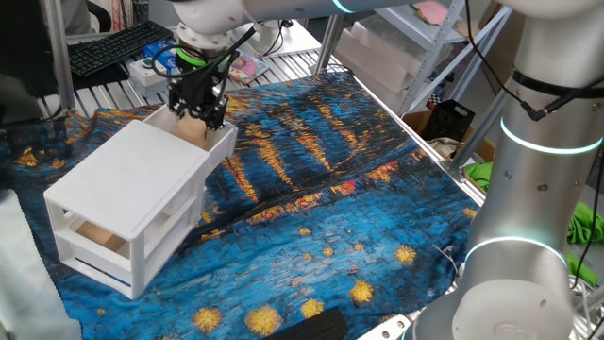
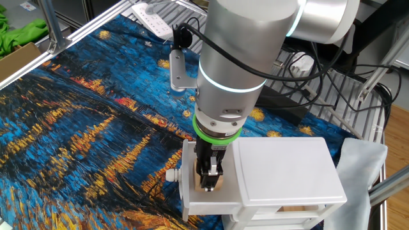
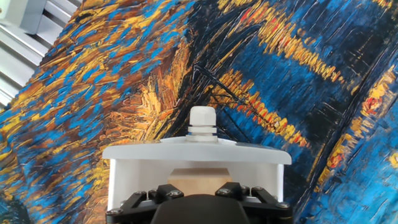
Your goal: Put things in the drawer
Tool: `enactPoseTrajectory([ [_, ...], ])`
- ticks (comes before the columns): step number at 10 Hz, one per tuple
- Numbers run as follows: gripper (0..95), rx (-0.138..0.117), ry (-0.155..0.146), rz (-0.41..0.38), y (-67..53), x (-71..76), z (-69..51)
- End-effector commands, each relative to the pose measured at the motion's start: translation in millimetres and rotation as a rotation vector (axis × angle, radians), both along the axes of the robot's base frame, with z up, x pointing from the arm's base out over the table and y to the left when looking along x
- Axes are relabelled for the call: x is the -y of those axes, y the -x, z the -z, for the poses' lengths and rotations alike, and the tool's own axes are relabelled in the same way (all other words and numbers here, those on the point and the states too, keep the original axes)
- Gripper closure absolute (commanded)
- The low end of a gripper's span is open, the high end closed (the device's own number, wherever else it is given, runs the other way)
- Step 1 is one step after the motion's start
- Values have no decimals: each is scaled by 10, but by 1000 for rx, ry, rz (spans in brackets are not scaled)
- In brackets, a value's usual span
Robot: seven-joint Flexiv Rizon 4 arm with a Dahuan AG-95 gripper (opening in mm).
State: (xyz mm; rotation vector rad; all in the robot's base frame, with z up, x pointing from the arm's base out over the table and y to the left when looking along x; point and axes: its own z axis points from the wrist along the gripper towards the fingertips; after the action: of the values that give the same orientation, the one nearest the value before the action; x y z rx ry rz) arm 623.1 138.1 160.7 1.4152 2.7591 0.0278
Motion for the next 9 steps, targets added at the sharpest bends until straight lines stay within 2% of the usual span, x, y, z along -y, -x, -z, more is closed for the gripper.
enactPoseTrajectory([
  [1,570,-7,-1,4,-2,0,3],
  [2,380,-9,-1,4,-2,0,3],
  [4,380,-14,-2,4,-2,0,3],
  [5,190,-16,-1,2,-2,0,2],
  [6,380,-23,-1,-7,0,3,-14],
  [9,380,-52,-12,-36,22,31,-163],
])
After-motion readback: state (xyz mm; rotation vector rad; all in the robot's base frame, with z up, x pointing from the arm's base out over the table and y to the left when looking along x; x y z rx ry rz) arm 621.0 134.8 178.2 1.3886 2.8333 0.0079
